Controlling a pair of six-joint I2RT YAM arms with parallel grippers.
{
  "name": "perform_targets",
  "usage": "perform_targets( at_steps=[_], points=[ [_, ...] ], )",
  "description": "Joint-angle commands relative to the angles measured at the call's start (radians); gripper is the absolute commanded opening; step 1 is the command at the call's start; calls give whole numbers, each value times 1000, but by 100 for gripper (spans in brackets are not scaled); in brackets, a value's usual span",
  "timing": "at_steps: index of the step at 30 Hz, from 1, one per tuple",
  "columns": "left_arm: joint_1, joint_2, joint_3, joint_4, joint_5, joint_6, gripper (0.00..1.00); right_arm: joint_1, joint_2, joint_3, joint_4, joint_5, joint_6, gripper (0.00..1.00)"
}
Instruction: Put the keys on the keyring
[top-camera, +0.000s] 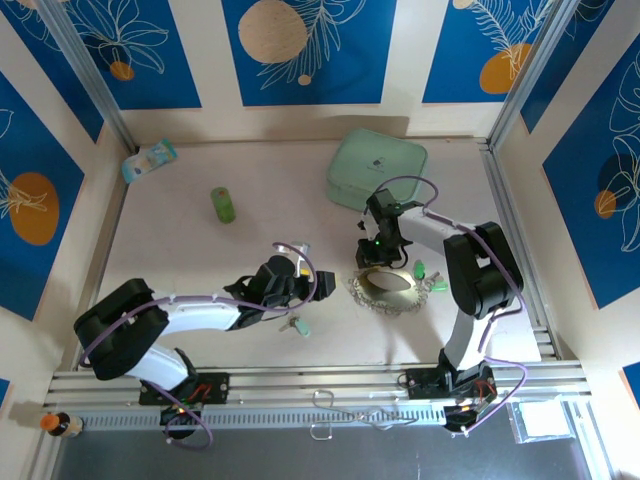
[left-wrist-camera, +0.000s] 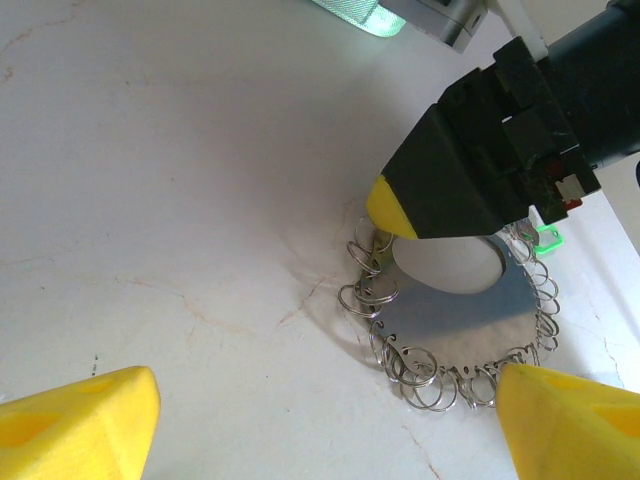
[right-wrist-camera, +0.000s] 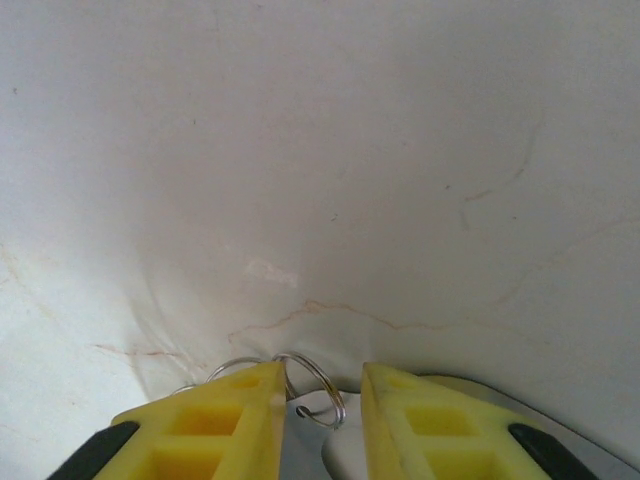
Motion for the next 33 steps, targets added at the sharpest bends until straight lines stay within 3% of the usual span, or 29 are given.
perform_targets(
  at_steps=[1, 20, 24, 27, 33],
  points=[
    [-10, -15, 0, -7, -11, -4, 87, 7, 23, 23, -34, -34, -20, 26],
    [-10, -21, -3, -10, -15, -4, 87, 22, 17, 29, -42, -38, -33, 13],
    [-10, -24, -5, -12, -17, -2, 87, 27, 7, 28, -44, -34, -36, 6],
    [-10, -34, -7, -23, -23, 5, 87, 35, -16, 28, -47, -22, -36, 0],
    [-10, -98, 1, -102, -64, 78, 87, 73, -107, 19, -45, 19, -37, 0]
  ],
)
